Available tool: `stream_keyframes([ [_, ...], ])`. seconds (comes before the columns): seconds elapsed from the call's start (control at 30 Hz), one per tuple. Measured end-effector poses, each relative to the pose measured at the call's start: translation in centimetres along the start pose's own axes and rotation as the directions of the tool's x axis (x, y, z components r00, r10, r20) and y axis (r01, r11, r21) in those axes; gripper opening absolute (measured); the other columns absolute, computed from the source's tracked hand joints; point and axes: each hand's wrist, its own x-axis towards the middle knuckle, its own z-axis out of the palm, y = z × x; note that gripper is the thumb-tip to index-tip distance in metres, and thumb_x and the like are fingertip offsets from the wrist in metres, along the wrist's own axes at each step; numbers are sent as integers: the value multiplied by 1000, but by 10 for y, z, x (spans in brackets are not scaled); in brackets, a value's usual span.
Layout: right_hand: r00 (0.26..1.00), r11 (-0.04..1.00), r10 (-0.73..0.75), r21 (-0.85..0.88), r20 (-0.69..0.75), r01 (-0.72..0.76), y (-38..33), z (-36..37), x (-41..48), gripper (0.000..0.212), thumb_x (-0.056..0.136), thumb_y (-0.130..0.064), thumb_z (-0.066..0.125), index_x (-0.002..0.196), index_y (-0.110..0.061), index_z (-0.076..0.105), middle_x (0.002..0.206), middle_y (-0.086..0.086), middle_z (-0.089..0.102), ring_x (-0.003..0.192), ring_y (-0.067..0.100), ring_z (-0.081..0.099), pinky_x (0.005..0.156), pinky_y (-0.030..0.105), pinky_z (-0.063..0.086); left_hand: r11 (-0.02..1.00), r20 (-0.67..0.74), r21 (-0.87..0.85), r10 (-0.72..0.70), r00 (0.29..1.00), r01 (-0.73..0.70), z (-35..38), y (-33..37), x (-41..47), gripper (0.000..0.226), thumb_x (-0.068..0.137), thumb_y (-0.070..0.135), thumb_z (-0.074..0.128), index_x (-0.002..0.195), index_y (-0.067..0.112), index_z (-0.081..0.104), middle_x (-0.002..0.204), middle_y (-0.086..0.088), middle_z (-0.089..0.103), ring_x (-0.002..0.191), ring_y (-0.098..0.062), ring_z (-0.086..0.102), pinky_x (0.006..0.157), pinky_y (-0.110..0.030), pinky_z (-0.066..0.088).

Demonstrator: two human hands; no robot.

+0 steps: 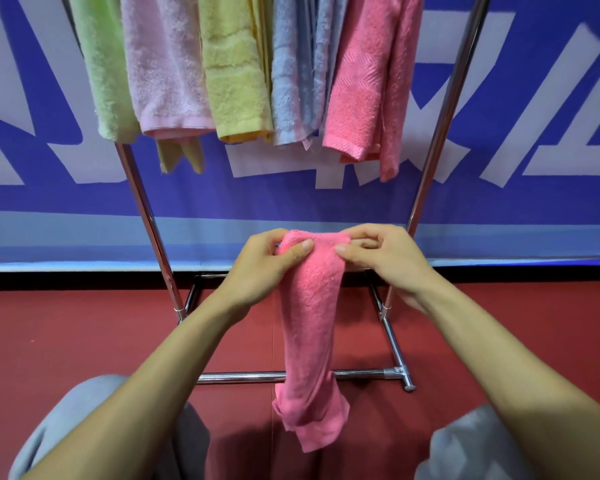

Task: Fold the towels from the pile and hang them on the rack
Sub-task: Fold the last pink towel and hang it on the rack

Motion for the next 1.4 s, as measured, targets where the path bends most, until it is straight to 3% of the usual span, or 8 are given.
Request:
stream_keyframes([
  [0.23,995,970,-86,224,-59,97,-69,2,11,7,86,-2,64,90,-7,67,78,4,66,70,9,64,69,21,56,982,-146,-73,160,976,-172,-9,60,6,9,91,21,61,87,22,69,67,18,64,61,8,53,56,-9,40],
  [0.47,951,960,-256,66,-176,271,-161,-8,35,16,86,-3,65,101,5,64,70,2,60,60,7,58,55,19,52,989,-165,-55,128,978,-139,-32,151,32,20,95,29,54,93,16,69,87,-2,65,79,-15,55,68,-29,42],
  [0.67,702,755,-647,-128,-298,643,-247,-44,39,11,85,-10,67,96,-9,68,79,-2,65,75,9,59,74,24,51,921,-228,-36,371,900,-388,-38,256,33,16,95,26,55,97,19,69,76,9,67,67,-1,58,61,-17,47],
  [0.8,719,789,-603,-119,-346,603,-238,-44,43,12,86,-9,67,97,-10,69,83,3,67,76,11,60,77,29,50,917,-304,-19,376,876,-400,-30,259,34,21,94,26,58,95,9,69,80,-5,58,66,-8,50,55,-24,39],
  [0.9,689,766,-639,-198,-343,612,-233,-41,39,17,85,-11,69,101,-8,71,92,4,71,84,10,65,84,25,53,933,-355,-111,284,891,-342,-28,247,37,22,94,28,57,76,18,67,64,8,59,46,5,50,46,-14,40],
  [1.07,796,845,-528,-98,-296,525,-215,-36,35,19,88,-19,65,103,-9,71,92,3,72,82,10,66,76,24,53,942,-347,-180,208,914,-283,-25,227,40,25,93,32,58,72,19,64,49,16,57,40,6,48,46,-14,40],
  [1.2,962,927,-255,257,-101,273,-183,-28,31,38,96,-40,49,78,-13,69,62,-5,67,56,7,61,57,20,47,955,-341,-185,158,927,-231,-22,209,44,30,92,33,59,66,18,60,45,16,53,41,3,46,47,-15,38],
  [1.4,983,959,-107,275,149,62,-106,-6,37,47,85,-51,51,91,-8,70,88,6,72,82,20,64,83,36,50,929,-380,-362,-77,922,-71,-24,155,52,19,90,26,63,76,14,59,68,1,56,57,-10,49,53,-22,43],
])
